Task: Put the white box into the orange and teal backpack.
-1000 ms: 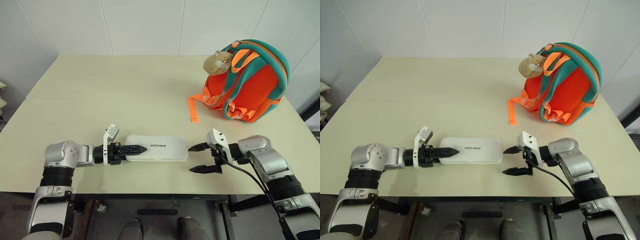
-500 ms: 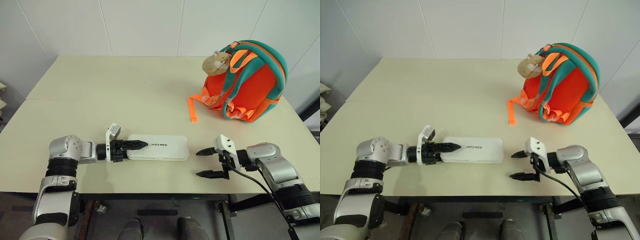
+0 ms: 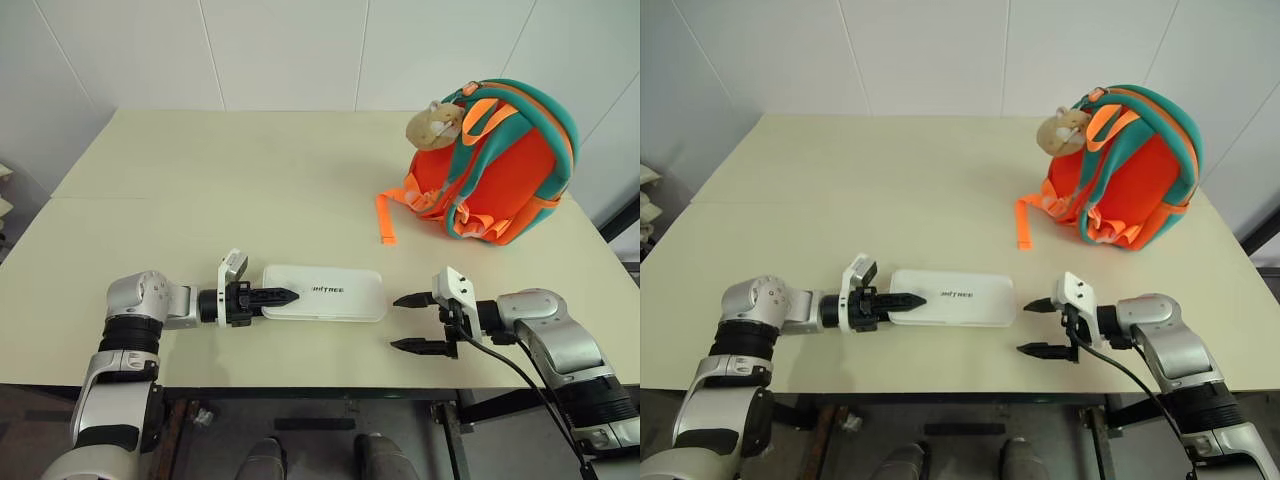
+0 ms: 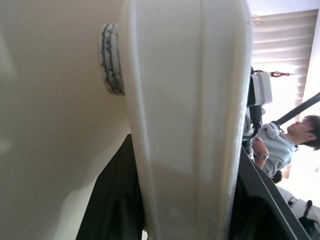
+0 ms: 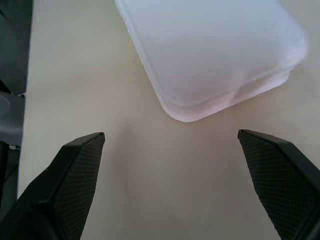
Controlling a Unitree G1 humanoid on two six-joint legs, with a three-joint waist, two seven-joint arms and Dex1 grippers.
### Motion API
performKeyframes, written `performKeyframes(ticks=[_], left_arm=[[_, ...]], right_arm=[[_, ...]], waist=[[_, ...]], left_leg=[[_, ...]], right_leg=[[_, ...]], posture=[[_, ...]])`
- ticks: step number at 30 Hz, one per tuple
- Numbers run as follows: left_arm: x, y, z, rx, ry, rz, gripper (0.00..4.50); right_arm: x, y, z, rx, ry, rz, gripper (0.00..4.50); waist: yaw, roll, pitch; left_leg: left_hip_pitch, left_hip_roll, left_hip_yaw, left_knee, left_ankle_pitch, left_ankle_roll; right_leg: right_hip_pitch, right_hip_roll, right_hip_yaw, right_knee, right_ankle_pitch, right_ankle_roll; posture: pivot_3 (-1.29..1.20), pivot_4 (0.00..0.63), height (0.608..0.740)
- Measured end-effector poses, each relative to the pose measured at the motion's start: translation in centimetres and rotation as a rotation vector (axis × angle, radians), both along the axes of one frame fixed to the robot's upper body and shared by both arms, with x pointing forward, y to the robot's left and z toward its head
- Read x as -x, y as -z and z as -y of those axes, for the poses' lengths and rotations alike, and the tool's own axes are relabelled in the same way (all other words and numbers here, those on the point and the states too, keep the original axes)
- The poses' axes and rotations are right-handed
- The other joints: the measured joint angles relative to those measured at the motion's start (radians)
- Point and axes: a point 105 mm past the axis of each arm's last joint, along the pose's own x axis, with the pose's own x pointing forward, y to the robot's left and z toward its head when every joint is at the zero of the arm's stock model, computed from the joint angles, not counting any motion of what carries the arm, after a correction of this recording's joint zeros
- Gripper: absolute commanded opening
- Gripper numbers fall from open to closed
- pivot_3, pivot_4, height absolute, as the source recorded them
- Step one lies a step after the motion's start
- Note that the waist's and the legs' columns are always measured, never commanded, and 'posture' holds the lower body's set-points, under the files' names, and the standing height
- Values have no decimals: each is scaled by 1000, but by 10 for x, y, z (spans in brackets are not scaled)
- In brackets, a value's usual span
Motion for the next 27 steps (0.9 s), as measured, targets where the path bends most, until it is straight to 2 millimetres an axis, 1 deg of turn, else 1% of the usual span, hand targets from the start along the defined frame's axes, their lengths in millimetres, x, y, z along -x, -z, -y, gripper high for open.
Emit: performKeyframes(ticks=[2,3,4,5,6,10,13,14,15,18,20,21,25,27], left_arm=[[-1,-2,-2,-3,-11,44,1429],[-1,-4,-4,-9,-19,86,1429],[-3,-9,-8,-17,-29,148,1429],[-4,-12,-10,-18,-35,181,1429],[-5,-19,-17,-14,-54,240,1429],[-10,-36,-39,-21,-114,368,1429],[-10,-42,-53,-39,-146,444,1429],[-9,-43,-56,-45,-157,462,1429],[-8,-42,-58,-49,-162,472,1429],[-7,-39,-59,-53,-176,472,1429],[-5,-37,-56,-57,-170,477,1429],[-3,-36,-55,-59,-170,478,1429],[0,-36,-52,-61,-166,492,1429],[2,-38,-53,-62,-178,506,1429]], right_arm=[[-6,-7,6,-14,51,32,4500],[-13,-13,12,-25,93,54,4500],[-23,-22,23,-40,159,89,4500],[-29,-28,30,-43,197,112,4500],[-37,-40,41,-46,253,154,4500],[-59,-68,72,-38,412,273,4500],[-77,-88,98,-50,573,355,4500],[-83,-96,103,-65,614,379,4500],[-88,-109,108,-88,657,414,4500],[-102,-138,104,-151,701,501,4500],[-110,-148,99,-182,725,533,4500],[-119,-149,94,-215,747,524,4500],[-133,-140,77,-287,747,453,4500],[-141,-139,61,-331,724,409,4500]], waist=[[0,0,0],[-1,0,0],[-3,0,0],[-3,0,0],[-3,0,0],[-1,0,0],[-2,0,0],[-2,0,0],[-3,0,0],[-6,0,0],[-5,0,0],[-6,0,0],[-6,0,0],[-9,0,0]], left_leg=[[-1,0,0,0,0,0],[-1,0,0,0,0,0],[-2,0,0,0,0,0],[-2,0,0,0,0,0],[-2,0,0,0,0,0],[-2,0,0,-3,0,0],[-4,0,1,-5,0,0],[-4,0,1,-6,0,0],[-4,0,1,-7,0,0],[-5,1,2,-11,0,0],[-5,1,2,-12,1,-2],[-6,1,2,-12,2,-4],[-7,1,2,-12,2,-4],[-8,1,3,-12,2,-4]], right_leg=[[-1,0,0,0,0,0],[-1,0,0,0,0,0],[-2,0,0,0,0,0],[-2,0,0,0,0,0],[-2,0,0,0,0,0],[-2,0,0,-3,0,-1],[-4,-1,0,-4,0,-1],[-5,-1,0,-4,0,-1],[-6,-1,0,-4,0,-1],[-9,-1,0,-4,-1,-2],[-10,-1,0,-4,-1,-2],[-10,-1,0,-4,-1,-2],[-13,-1,1,-3,-1,-2],[-15,-1,1,-2,-1,-2]], posture=[[0,150,740],[0,150,740],[0,150,740],[0,150,740],[0,150,740],[0,150,740],[0,150,740],[0,150,740],[0,150,740],[0,150,740],[0,150,740],[0,150,740],[0,150,740],[0,150,740]])
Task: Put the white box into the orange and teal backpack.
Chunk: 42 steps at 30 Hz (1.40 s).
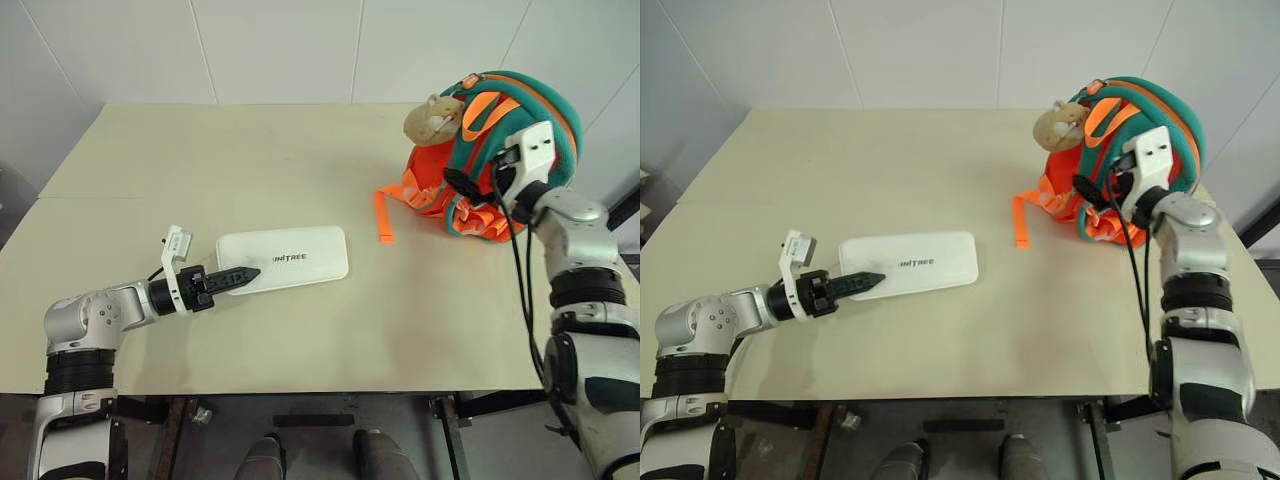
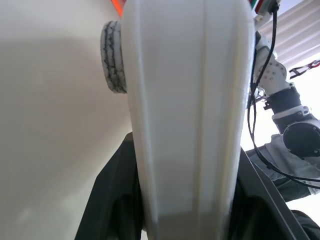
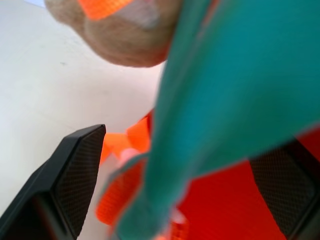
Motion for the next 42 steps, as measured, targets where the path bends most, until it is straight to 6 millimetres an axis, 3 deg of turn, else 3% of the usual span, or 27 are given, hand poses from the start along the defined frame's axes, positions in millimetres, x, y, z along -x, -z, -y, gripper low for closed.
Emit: performKeyframes(ticks=[5,8,13,18,20,29,34,38,42], left_arm=[[7,-1,-13,18,-66,21,1429],[10,0,-18,24,-101,21,1429],[11,-7,-21,27,-128,52,1429],[11,-9,-30,24,-171,57,1429],[10,-11,-32,23,-181,67,1429],[12,-14,-48,-3,-237,86,1429],[22,-15,-66,-3,-278,86,1429],[29,-16,-73,29,-298,98,1429],[39,-29,-70,62,-272,149,1429]], right_arm=[[-13,-2,-25,-41,-36,-15,4500],[-17,7,-28,-51,-24,-18,3921],[-14,3,-41,-49,-108,13,2183],[18,-25,-86,-77,-519,105,465],[31,-33,-96,-59,-620,122,28],[117,-27,-143,-34,-1061,-58,28],[177,-23,-141,-70,-1300,-255,28],[194,-23,-132,-33,-1340,-332,28],[188,-15,-130,-22,-1284,-335,28]], waist=[[-16,0,0],[-19,0,0],[-21,0,0],[-41,0,0],[-43,0,0],[-42,0,0],[-28,0,0],[-13,0,0],[-5,-1,0]], left_leg=[[0,0,0,-1,0,0],[0,0,0,-1,0,0],[1,0,0,0,1,1],[1,1,0,-1,1,1],[1,1,0,-1,1,0],[0,1,-1,-1,0,1],[0,1,-1,-1,-1,2],[0,1,0,0,0,2],[0,1,0,0,0,2]], right_leg=[[-1,0,0,1,0,0],[-1,0,0,2,0,0],[-1,0,0,4,0,0],[-2,1,1,6,0,0],[-2,1,1,6,0,0],[-4,1,1,6,0,-1],[-3,1,1,5,-1,-1],[-3,1,1,5,-1,-2],[-2,1,1,4,-1,-2]], posture=[[0,150,740],[0,150,740],[0,150,740],[0,150,740],[0,150,740],[0,150,740],[0,150,740],[0,150,740],[0,150,740]])
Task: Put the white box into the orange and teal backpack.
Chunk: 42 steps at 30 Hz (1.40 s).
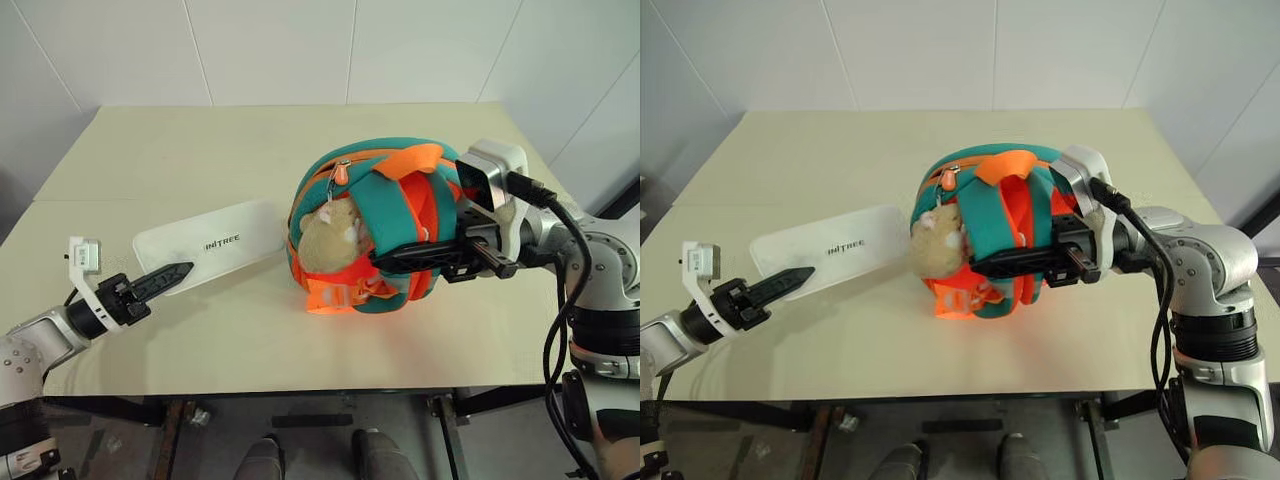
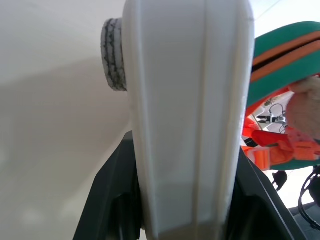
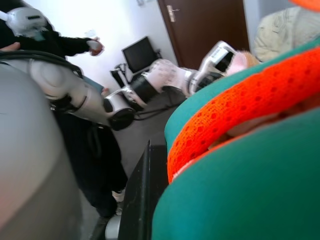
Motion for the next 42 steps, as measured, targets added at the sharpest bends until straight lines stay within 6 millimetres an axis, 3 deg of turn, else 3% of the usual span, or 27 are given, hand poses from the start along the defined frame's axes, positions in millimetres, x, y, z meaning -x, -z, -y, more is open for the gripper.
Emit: performKeyframes(ticks=[7,12,17,21,29,39,42], left_arm=[[18,-28,3,31,25,123,1429],[35,-42,11,-86,72,185,1429],[22,-56,24,-162,94,297,1429],[18,-55,31,-247,135,335,1429],[0,-69,46,-560,253,532,1429],[-15,-66,58,-742,413,632,1429],[-31,-74,71,-786,436,654,1429]], right_arm=[[-7,16,-2,31,36,6,28],[-15,30,-4,38,54,-25,28],[-14,32,-7,31,37,-19,28],[-15,34,-7,39,37,-19,28],[-16,36,-6,39,42,-19,28],[-18,36,-4,62,28,-19,28],[-21,36,-4,63,34,-19,28]], waist=[[8,-1,0],[11,-1,0],[15,-1,0],[10,-1,0],[14,-1,0],[10,-1,0],[15,-1,0]], left_leg=[[0,0,0,0,0,0],[0,0,1,0,0,0],[0,0,0,1,1,0],[0,0,1,0,0,0],[0,0,1,0,0,1],[0,0,1,-1,-1,1],[0,0,0,1,0,1]], right_leg=[[0,0,0,-1,0,0],[0,0,0,0,0,-1],[2,0,0,-2,0,-1],[1,0,0,-2,0,-2],[2,1,-1,-4,0,-1],[1,1,-1,-2,0,-1],[1,1,-1,0,0,0]], posture=[[0,150,740],[0,150,740],[0,150,740],[0,150,740],[0,150,740],[0,150,740],[0,150,740]])
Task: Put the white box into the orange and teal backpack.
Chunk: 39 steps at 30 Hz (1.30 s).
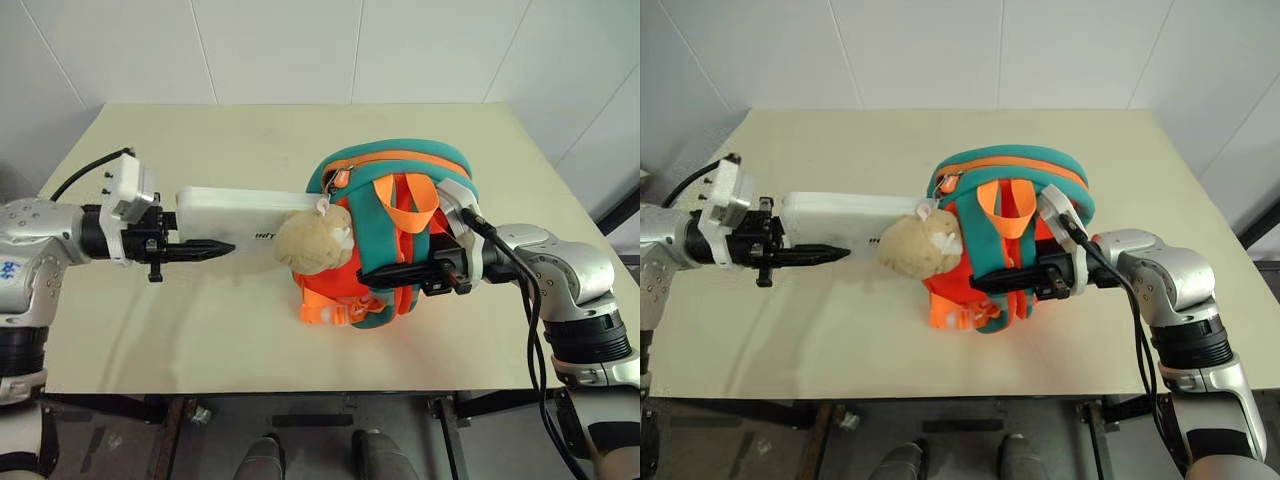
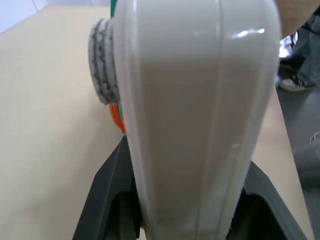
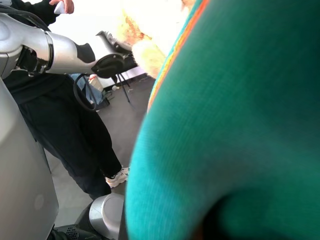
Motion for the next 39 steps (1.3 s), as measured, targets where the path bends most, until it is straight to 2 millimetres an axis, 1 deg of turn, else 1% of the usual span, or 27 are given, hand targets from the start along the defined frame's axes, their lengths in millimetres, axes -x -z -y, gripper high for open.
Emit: performKeyframes(ticks=[2,5,7,9,13,16,20,21,23,24,27,29,30,34,39], left_arm=[[-15,-2,18,-10,4,5,1429],[-34,6,50,-30,18,-10,1429],[-39,13,65,-37,40,-21,1429],[-43,14,75,-19,57,-30,1429],[-52,21,103,23,102,-66,1429],[-53,28,117,61,136,-103,1429],[-55,29,119,83,131,-108,1429],[-55,30,120,90,129,-107,2117],[-55,29,120,105,126,-103,2608],[-55,29,119,113,123,-100,2965],[-52,30,115,122,121,-90,3804],[-50,27,107,96,116,-66,4394],[-48,25,101,84,118,-51,4482],[-40,18,78,65,113,-13,4482],[-28,25,53,-19,110,-19,4482]], right_arm=[[0,-1,-2,-3,-6,10,28],[0,-1,-3,-3,-8,16,28],[0,-1,-4,-3,-11,19,28],[-1,-1,-4,-3,-9,19,28],[-1,-1,-6,-12,-8,25,28],[0,-1,-7,-10,-4,33,28],[1,1,-7,-11,11,36,28],[1,1,-6,-11,14,36,0],[1,2,-6,-12,20,36,0],[2,3,-7,-12,21,37,0],[2,4,-7,-9,27,32,0],[2,4,-7,-9,28,31,0],[2,4,-7,-9,28,31,0],[0,5,-6,-11,33,28,0],[-3,4,-6,-21,39,31,0]], waist=[[4,0,0],[0,0,0],[-8,0,0],[-14,0,0],[-9,0,0],[-4,0,0],[-2,0,0],[-1,0,0],[-1,0,0],[-3,0,0],[-3,0,0],[-6,0,0],[-8,0,0],[-7,0,0],[-5,0,0]], left_leg=[[0,0,0,2,0,0],[-2,-1,0,6,0,1],[-2,-1,0,6,-1,1],[-2,0,0,6,-1,1],[-2,0,0,7,-1,1],[-4,0,-1,9,-1,1],[-3,0,-1,9,-1,2],[-4,0,-1,10,-1,2],[-4,0,-1,10,-1,2],[-4,0,-1,10,-1,2],[-3,0,-1,11,-1,2],[-3,0,-1,11,-1,2],[-3,0,-1,11,-1,2],[-3,0,-1,12,-1,2],[-3,0,-1,12,-1,2]], right_leg=[[1,0,0,0,1,2],[1,0,0,0,2,3],[0,0,0,1,2,3],[-1,0,0,2,1,2],[0,0,0,2,1,3],[-1,0,0,2,1,3],[0,0,0,2,1,3],[0,0,0,2,1,3],[0,0,0,2,1,3],[0,0,1,2,1,3],[0,0,1,4,1,3],[0,0,1,4,1,3],[0,0,1,4,1,3],[0,0,1,5,1,3],[0,0,1,5,1,3]], posture=[[0,150,740],[0,150,740],[0,150,740],[0,150,740],[0,150,740],[0,150,740],[0,150,740],[0,150,740],[0,150,740],[0,150,740],[0,150,740],[0,150,740],[0,150,740],[0,150,740],[0,150,740]])
